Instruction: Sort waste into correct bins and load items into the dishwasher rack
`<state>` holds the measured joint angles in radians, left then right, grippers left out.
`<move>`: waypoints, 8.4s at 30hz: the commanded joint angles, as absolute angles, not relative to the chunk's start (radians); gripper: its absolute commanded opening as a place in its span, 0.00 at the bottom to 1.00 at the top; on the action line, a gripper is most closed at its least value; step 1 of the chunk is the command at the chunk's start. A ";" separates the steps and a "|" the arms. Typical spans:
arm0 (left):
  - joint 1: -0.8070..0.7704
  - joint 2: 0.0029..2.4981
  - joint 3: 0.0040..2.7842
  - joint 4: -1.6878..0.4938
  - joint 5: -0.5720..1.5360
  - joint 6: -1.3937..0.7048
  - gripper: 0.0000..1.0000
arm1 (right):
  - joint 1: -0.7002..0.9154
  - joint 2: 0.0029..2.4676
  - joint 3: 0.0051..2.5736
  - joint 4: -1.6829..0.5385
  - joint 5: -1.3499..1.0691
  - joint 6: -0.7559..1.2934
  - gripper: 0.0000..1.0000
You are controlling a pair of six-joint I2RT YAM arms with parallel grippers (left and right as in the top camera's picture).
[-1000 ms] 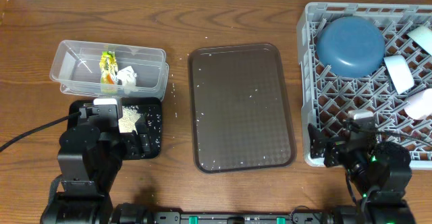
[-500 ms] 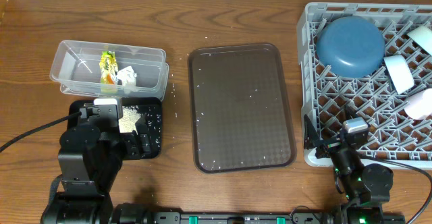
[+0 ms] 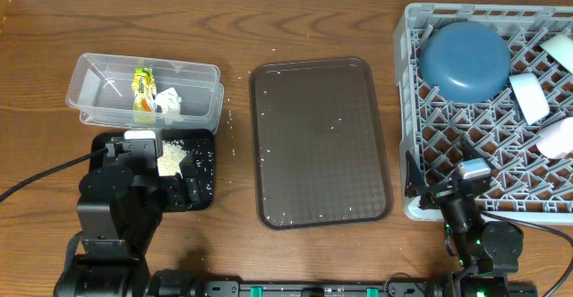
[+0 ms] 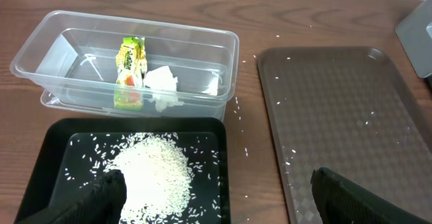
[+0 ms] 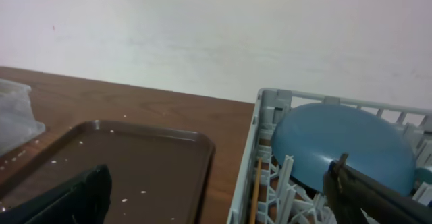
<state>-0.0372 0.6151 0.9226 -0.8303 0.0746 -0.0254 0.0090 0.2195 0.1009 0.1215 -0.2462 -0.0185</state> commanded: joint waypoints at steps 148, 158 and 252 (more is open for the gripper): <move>0.038 0.004 0.004 -0.071 0.011 0.067 0.89 | 0.017 0.007 0.006 -0.064 -0.123 -0.159 0.99; 0.038 0.004 0.004 -0.071 0.011 0.067 0.90 | 0.017 0.007 0.006 -0.064 -0.123 -0.158 0.99; 0.038 0.004 0.004 -0.071 0.011 0.067 0.89 | 0.017 0.007 0.006 -0.064 -0.123 -0.159 0.99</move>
<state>0.0322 0.0101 0.0177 -0.0257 0.0204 0.0750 0.0090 0.0120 0.0071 -0.0601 -0.1303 -0.1474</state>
